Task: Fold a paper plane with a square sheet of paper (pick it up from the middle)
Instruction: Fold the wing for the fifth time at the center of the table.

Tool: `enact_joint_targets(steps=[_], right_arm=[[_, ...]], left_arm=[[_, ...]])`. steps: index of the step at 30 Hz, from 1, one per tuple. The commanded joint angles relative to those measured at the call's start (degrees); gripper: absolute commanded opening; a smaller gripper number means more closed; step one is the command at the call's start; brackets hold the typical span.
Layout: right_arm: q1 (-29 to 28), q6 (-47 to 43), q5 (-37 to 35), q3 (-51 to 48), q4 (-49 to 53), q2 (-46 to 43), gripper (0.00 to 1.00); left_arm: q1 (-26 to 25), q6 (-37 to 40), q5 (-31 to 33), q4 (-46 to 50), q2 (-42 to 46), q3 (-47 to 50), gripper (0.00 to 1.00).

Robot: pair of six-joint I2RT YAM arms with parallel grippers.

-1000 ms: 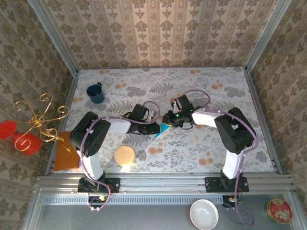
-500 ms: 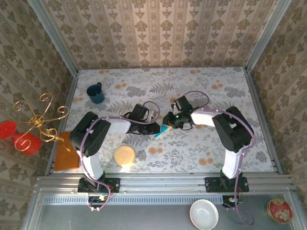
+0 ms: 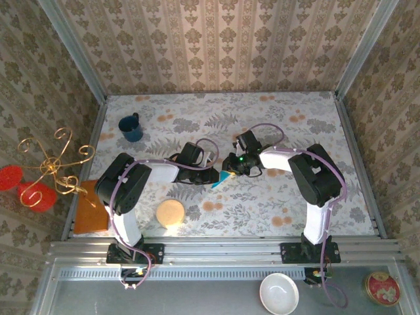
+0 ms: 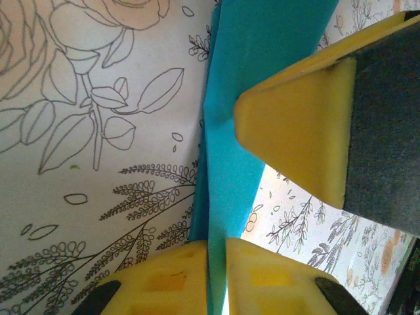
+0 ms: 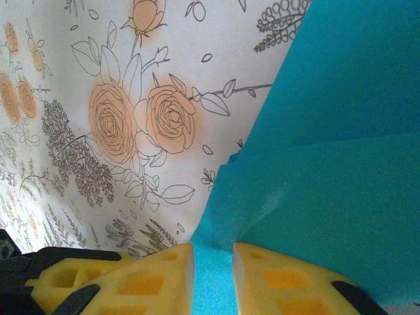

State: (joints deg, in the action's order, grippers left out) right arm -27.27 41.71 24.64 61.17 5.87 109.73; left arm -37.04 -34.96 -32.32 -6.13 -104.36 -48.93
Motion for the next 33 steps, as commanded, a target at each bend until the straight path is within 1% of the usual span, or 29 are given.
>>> enact_joint_targets(steps=[1, 8, 13, 19, 23, 28, 33], right_arm=[[0.3, -1.5, -2.2, 0.5, 4.5, 2.1, 0.26], [0.3, -1.7, -2.1, 0.5, 4.7, 1.4, 0.26], [0.3, -1.7, -1.9, 0.7, 4.8, 1.4, 0.26], [0.3, -1.7, -1.8, 0.7, 4.7, 1.5, 0.26], [0.3, -1.7, -1.8, 0.7, 4.7, 1.5, 0.26], [0.3, -1.6, -1.9, 0.7, 4.7, 1.6, 0.26], [0.3, -1.5, -1.9, 0.4, 4.6, 1.5, 0.26]], left_arm=[[0.0, -0.2, 2.0, 7.5, 1.1, 0.4, 0.16], [0.4, 0.9, 2.1, 10.8, 5.9, -0.2, 0.2], [0.8, 0.7, 0.4, 10.7, 6.8, 0.4, 0.2], [0.7, 1.5, 0.3, 12.3, 6.3, 0.4, 0.19], [0.7, 2.1, -0.2, 13.2, 6.1, 0.5, 0.16], [0.7, 2.7, -0.8, 13.1, 6.0, 0.5, 0.13], [0.6, 3.5, -1.5, 12.5, 5.4, 0.6, 0.12]])
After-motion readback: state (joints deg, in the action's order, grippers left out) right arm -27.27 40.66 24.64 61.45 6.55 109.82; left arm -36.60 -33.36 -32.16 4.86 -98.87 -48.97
